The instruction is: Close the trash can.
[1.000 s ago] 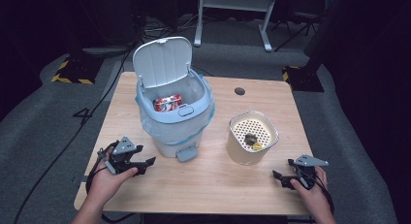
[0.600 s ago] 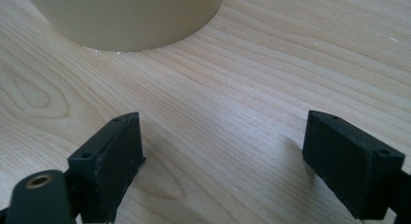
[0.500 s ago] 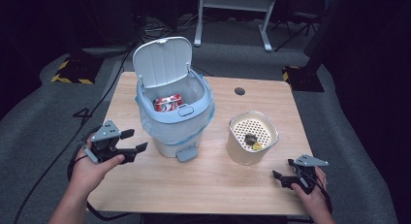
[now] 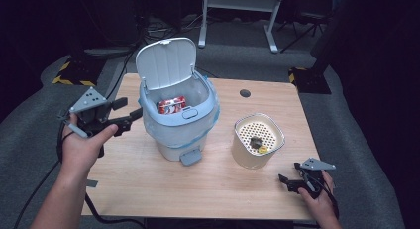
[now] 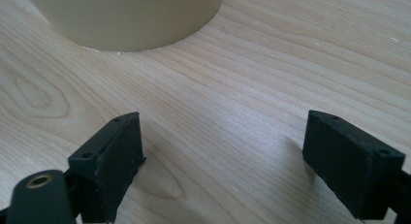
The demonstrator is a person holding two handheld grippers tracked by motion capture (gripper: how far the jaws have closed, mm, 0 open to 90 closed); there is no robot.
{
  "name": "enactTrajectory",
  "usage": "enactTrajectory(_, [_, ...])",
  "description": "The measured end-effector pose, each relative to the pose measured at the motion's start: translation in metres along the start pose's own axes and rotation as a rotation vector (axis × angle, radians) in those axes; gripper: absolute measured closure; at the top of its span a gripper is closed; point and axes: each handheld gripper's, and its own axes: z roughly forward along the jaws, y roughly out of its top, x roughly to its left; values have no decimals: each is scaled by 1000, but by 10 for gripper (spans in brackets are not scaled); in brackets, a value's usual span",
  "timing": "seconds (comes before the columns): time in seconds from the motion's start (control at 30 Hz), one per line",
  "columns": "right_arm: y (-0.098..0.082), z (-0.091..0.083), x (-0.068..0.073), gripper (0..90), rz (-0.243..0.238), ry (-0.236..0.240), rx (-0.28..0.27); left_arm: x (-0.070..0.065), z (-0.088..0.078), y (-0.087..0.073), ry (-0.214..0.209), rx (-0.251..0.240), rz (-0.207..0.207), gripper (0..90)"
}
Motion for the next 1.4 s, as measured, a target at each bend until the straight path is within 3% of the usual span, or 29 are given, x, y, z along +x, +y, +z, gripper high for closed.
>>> enactTrajectory(0.17, [0, 0, 0, 145, -2, 5, 0, 11, 7, 18, -22, -42, -20, 379])
enactTrajectory(0.27, [0, 0, 0, 145, -2, 5, 0, 17, 13, 24, -47, -71, -15, 455])
enactTrajectory(0.53, [0, 0, -1, 145, -2, 6, 0, 32, 23, 43, -32, -91, -6, 533])
enactTrajectory(0.67, [0, 0, 0, 145, -2, 5, 0, 36, 30, 54, -29, -101, -9, 526])
enactTrajectory(0.77, [0, 0, -1, 145, -2, 6, 0, 37, 36, 62, -16, -111, 12, 495])
enactTrajectory(1.0, [0, 0, -1, 145, -3, 5, 0, 33, 44, 73, -76, -142, -14, 487])
enactTrajectory(1.13, [0, 0, -1, 145, -3, 9, 1, 27, 44, 78, -69, -113, 13, 465])
enactTrajectory(1.4, [0, 0, -1, 145, -3, 9, 1, 16, 38, 77, -100, -86, 35, 441])
